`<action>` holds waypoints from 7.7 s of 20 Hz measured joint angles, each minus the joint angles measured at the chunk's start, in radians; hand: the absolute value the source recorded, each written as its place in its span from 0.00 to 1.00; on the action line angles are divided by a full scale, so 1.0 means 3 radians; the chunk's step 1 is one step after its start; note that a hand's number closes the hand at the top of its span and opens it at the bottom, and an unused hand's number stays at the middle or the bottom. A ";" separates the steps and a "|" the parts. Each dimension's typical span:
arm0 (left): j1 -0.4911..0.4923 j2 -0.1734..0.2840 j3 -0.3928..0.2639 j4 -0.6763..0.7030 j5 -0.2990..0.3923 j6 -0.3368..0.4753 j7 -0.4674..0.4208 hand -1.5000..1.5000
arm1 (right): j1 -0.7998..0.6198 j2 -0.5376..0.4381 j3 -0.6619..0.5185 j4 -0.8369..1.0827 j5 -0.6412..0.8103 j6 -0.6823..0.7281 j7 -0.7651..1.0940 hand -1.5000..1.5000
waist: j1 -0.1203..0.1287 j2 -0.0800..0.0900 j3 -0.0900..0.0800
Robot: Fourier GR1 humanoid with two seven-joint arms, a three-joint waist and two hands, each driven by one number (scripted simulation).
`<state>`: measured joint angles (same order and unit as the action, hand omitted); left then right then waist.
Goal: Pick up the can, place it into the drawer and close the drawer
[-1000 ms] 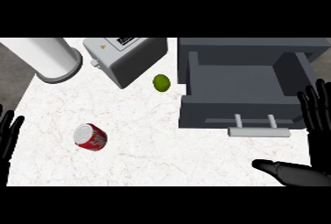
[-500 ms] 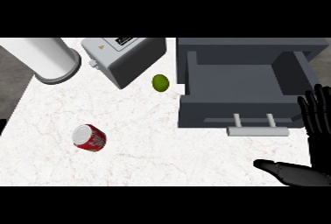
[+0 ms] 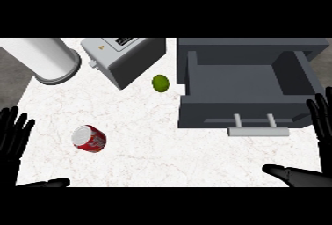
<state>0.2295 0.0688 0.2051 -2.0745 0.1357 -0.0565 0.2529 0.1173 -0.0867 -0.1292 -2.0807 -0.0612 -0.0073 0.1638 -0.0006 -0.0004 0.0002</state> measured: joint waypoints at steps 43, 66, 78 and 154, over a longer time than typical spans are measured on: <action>-0.0977 0.0067 0.0237 0.3852 -0.0227 0.0382 -0.2401 0.00 | 0.0108 -0.0026 -0.0515 -0.0483 -0.0256 0.0342 0.0329 0.00 | -0.0010 0.0001 -0.0002; -0.2024 0.0336 0.0204 0.5364 -0.0142 -0.0259 -0.3074 1.00 | -0.0004 0.0011 -0.0574 -0.0520 -0.0170 0.0356 0.0413 0.00 | -0.0022 0.0003 0.0001; -0.2700 0.0029 0.0182 0.5702 -0.0153 0.0026 -0.3112 1.00 | -0.0012 0.0010 -0.0615 -0.0489 -0.0153 0.0395 0.0316 0.00 | -0.0047 0.0013 -0.0003; -0.6193 -0.0229 -0.1723 0.5881 0.1271 0.2371 -0.0619 0.00 | -0.0725 -0.0428 -0.0354 -0.0411 0.0383 0.0429 0.0426 0.00 | -0.0349 0.0102 0.0011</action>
<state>-1.6283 0.0000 -0.3118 -0.3101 0.5171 0.6547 0.0673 -0.1002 -0.2150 -0.2353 -2.2040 0.0537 0.1213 0.2916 -0.1053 0.0301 0.0033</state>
